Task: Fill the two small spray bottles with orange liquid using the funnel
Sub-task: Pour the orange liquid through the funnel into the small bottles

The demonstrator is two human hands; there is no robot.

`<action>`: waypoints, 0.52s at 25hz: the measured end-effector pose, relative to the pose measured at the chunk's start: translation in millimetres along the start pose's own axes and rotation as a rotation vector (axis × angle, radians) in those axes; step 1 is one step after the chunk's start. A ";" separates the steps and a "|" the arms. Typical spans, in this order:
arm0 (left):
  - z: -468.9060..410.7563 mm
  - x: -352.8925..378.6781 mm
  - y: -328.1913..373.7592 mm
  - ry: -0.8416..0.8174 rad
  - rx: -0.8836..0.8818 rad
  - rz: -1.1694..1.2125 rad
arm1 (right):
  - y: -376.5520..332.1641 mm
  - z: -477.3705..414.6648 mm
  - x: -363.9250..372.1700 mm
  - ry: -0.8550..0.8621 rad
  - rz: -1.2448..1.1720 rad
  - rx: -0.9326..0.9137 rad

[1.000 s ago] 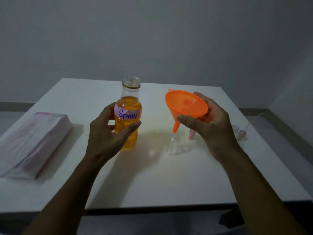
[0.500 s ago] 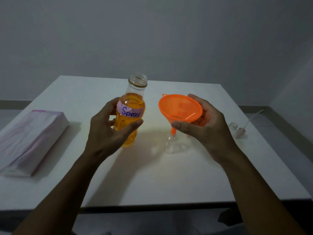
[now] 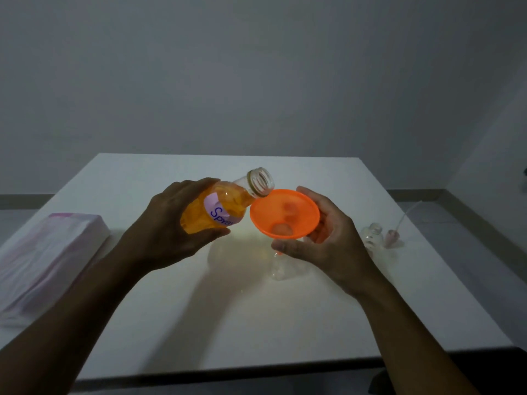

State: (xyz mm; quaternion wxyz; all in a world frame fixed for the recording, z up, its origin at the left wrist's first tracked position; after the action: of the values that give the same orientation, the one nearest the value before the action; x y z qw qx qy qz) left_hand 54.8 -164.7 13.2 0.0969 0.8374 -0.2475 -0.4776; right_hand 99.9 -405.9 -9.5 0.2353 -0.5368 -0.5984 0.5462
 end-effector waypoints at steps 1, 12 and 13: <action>-2.4 -2.6 2.2 -0.005 0.017 -0.026 | 0.9 0.0 -0.1 0.005 -0.014 0.002; -21.5 -22.3 6.7 -0.051 0.068 -0.200 | 6.2 1.2 -3.2 0.020 -0.033 0.017; -22.1 -23.2 7.3 -0.053 0.075 -0.209 | 6.2 1.0 -2.7 0.019 -0.032 0.016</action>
State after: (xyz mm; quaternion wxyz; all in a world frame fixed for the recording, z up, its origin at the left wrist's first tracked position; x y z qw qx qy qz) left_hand 61.4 -160.8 45.1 0.0086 0.8488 -0.1790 -0.4974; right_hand 102.3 -409.8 -14.6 0.2542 -0.5303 -0.6003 0.5421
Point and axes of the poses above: each hand's wrist, its own z-axis away from the middle knuckle, its own x-axis out of the palm, y = z × x, the point moved 8 cm from there along -z, towards the middle knuckle, and after that the axes turned 3 degrees about -x, right-handed, at the moved point
